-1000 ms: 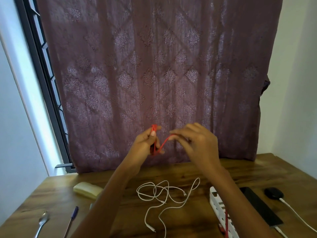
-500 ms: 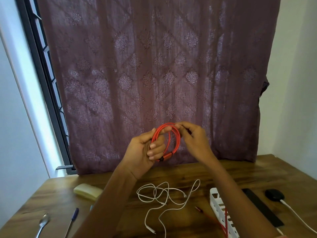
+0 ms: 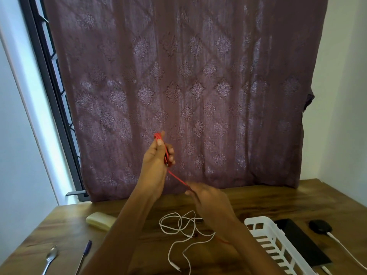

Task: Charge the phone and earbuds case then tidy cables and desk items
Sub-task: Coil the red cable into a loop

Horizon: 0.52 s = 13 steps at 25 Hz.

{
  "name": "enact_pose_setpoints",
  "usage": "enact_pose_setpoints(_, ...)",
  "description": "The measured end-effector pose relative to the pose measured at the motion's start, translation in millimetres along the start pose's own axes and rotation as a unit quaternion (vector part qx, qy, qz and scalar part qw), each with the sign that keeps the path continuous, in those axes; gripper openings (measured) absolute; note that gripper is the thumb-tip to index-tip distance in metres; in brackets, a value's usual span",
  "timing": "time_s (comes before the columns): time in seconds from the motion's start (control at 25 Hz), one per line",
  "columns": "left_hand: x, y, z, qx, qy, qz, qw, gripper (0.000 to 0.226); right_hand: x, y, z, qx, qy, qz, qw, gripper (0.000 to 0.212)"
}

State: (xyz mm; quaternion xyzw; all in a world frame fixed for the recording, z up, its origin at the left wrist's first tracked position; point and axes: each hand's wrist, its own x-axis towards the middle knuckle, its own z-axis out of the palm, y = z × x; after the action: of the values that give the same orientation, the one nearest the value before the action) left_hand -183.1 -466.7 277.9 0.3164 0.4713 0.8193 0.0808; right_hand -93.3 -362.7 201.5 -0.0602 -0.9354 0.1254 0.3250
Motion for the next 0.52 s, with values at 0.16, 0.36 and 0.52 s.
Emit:
enact_pose_setpoints(0.16, -3, -6, -7, 0.2, -0.001, 0.078, 0.977, 0.024, 0, -4, -10, -0.062, 0.129, -0.076, 0.987, 0.026)
enact_pose_setpoints(0.36, -6, -24, -12, 0.299, -0.057, 0.082, 0.949, 0.022, 18, -10, -42, -0.116, 0.198, -0.155, 0.961, 0.02)
enact_pose_setpoints(0.52, -15, -18, 0, 0.219, -0.133, -0.029, 0.966, 0.025, 45, -2, -65, -0.072, 0.224, -0.151, 0.96, 0.017)
